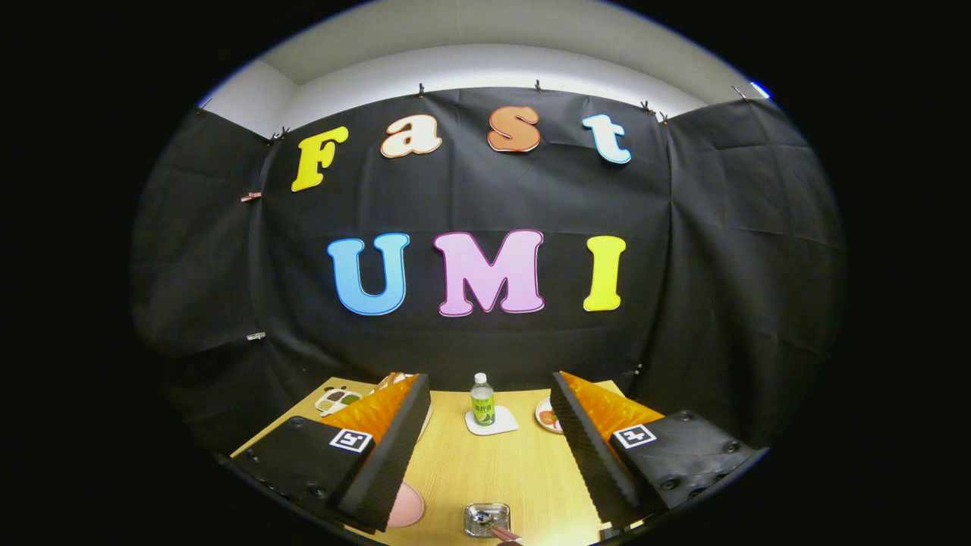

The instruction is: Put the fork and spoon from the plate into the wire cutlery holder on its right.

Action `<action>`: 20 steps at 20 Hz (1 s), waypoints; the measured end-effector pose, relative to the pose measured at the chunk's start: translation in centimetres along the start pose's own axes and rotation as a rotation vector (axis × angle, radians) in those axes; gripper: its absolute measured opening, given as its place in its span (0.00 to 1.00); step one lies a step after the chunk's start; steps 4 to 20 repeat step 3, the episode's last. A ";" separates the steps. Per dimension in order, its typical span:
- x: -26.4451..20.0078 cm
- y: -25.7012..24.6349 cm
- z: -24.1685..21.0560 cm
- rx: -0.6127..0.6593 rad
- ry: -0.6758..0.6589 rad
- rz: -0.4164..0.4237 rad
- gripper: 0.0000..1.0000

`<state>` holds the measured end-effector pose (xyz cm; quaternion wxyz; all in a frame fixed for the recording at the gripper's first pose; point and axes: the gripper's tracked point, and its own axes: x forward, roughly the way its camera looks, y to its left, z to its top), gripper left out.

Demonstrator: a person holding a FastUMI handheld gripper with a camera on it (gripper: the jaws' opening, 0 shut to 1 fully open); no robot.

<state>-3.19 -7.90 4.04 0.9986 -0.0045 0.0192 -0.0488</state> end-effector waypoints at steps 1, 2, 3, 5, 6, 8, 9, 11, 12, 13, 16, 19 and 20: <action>0.2 0.1 0.0 -0.007 -0.002 0.005 0.99; 0.4 0.2 0.1 -0.019 -0.005 0.006 0.99; 0.7 0.1 0.2 -0.033 -0.008 0.000 0.99; 0.7 0.1 0.2 -0.033 -0.008 0.000 0.99; 0.7 0.1 0.2 -0.033 -0.008 0.000 0.99; 0.7 0.1 0.2 -0.033 -0.008 0.000 0.99; 0.7 0.1 0.2 -0.033 -0.008 0.000 0.99; 0.7 0.1 0.2 -0.033 -0.008 0.000 0.99; 0.7 0.1 0.2 -0.033 -0.008 0.000 0.99; 0.7 0.1 0.2 -0.033 -0.008 0.000 0.99; 0.7 0.1 0.2 -0.033 -0.008 0.000 0.99; 0.7 0.1 0.2 -0.033 -0.008 0.000 0.99; 0.7 0.1 0.2 -0.033 -0.008 0.000 0.99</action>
